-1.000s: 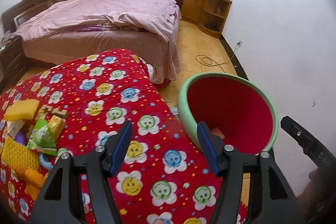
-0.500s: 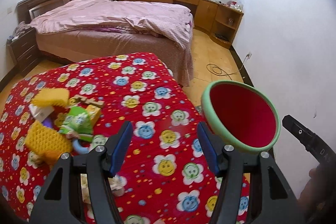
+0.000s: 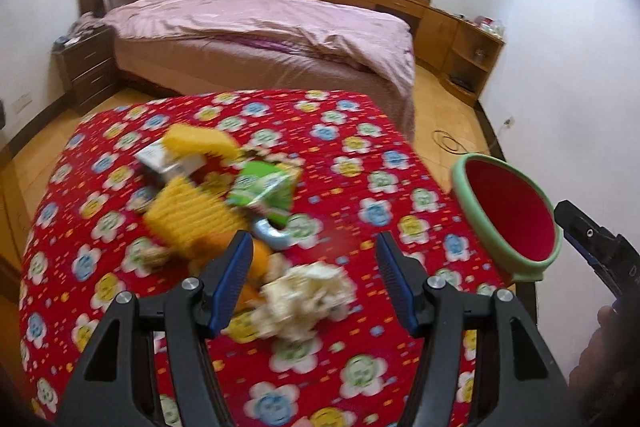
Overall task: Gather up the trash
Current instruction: 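Move both open tools back toward the trash on the quilt, then grasp the white crumpled paper with the right tool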
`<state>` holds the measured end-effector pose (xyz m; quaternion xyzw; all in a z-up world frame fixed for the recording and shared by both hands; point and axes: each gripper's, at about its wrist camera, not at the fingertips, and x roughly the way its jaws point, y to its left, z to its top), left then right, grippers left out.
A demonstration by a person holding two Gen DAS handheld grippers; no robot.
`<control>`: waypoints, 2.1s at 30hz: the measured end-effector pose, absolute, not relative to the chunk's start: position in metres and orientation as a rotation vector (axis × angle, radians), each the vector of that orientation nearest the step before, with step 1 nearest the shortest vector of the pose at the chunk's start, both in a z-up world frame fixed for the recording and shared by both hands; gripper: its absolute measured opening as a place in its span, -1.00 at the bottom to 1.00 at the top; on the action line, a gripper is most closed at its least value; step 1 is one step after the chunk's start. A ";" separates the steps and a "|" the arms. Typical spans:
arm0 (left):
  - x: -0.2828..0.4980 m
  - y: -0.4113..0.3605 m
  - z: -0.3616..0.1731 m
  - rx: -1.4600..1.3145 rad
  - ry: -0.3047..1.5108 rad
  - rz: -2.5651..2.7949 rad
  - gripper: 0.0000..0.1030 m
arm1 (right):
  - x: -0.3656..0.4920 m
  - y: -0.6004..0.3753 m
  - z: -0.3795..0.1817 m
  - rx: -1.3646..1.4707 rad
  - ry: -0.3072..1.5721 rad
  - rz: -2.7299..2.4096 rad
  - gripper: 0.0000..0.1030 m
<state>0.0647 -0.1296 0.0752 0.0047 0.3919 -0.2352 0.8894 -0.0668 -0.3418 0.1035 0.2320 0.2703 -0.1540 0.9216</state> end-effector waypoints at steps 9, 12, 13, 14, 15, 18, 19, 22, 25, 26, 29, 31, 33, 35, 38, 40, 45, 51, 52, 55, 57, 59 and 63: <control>0.066 -0.074 0.057 -0.038 0.838 -0.380 0.23 | -0.043 -0.301 0.090 0.442 0.625 -0.216 0.43; 0.068 -0.059 0.053 -0.052 0.843 -0.351 0.23 | -0.035 -0.285 0.085 0.423 0.650 -0.188 0.43; 0.068 -0.055 0.051 -0.055 0.846 -0.343 0.23 | -0.034 -0.281 0.082 0.419 0.653 -0.183 0.44; 0.069 -0.051 0.050 -0.058 0.849 -0.335 0.23 | -0.032 -0.276 0.079 0.414 0.661 -0.177 0.44; 0.070 -0.048 0.048 -0.060 0.852 -0.328 0.23 | -0.029 -0.273 0.077 0.411 0.668 -0.174 0.44; 0.072 -0.037 0.043 -0.072 0.862 -0.307 0.23 | -0.022 -0.263 0.069 0.410 0.694 -0.156 0.44; 0.073 -0.034 0.042 -0.075 0.864 -0.301 0.23 | -0.020 -0.259 0.067 0.412 0.699 -0.147 0.44; 0.075 -0.025 0.039 -0.077 0.869 -0.271 0.23 | -0.012 -0.248 0.060 0.412 0.699 -0.110 0.45; 0.076 -0.018 0.034 -0.075 0.878 -0.242 0.23 | -0.003 -0.239 0.051 0.423 0.714 -0.075 0.52; 0.077 -0.015 0.032 -0.078 0.882 -0.234 0.23 | 0.000 -0.236 0.049 0.424 0.720 -0.064 0.53; 0.079 -0.007 0.027 -0.092 0.893 -0.205 0.23 | 0.008 -0.224 0.042 0.400 0.743 -0.046 0.53; 0.079 -0.001 0.024 -0.100 0.897 -0.194 0.23 | 0.013 -0.216 0.038 0.381 0.757 -0.032 0.53; 0.080 0.003 0.023 -0.103 0.899 -0.183 0.23 | 0.017 -0.210 0.034 0.366 0.768 -0.020 0.53; 0.080 0.007 0.021 -0.106 0.899 -0.174 0.23 | 0.022 -0.204 0.030 0.354 0.784 -0.011 0.53; 0.081 0.010 0.020 -0.110 0.899 -0.165 0.23 | 0.031 -0.198 0.023 0.337 0.805 -0.003 0.53; 0.081 0.012 0.019 -0.114 0.902 -0.159 0.23 | 0.036 -0.195 0.019 0.329 0.818 0.000 0.53; 0.081 0.016 0.017 -0.128 0.902 -0.162 0.23 | 0.047 -0.192 0.012 0.314 0.847 -0.007 0.53; 0.082 0.013 0.018 -0.143 0.901 -0.204 0.23 | 0.052 -0.196 0.002 0.352 0.895 -0.011 0.07; 0.082 0.012 0.018 -0.144 0.901 -0.210 0.23 | 0.050 -0.197 0.003 0.349 0.892 -0.006 -0.12; 0.082 0.008 0.019 -0.148 0.903 -0.225 0.23 | 0.048 -0.195 0.005 0.329 0.887 0.018 -0.32; 0.080 0.006 0.020 -0.153 0.896 -0.226 0.23 | 0.044 -0.194 0.006 0.320 0.884 0.025 -0.40; 0.080 0.004 0.020 -0.155 0.896 -0.231 0.23 | 0.042 -0.194 0.007 0.320 0.881 0.031 -0.49; 0.079 0.001 0.021 -0.149 0.897 -0.231 0.23 | 0.034 -0.197 0.014 0.313 0.861 0.027 -0.69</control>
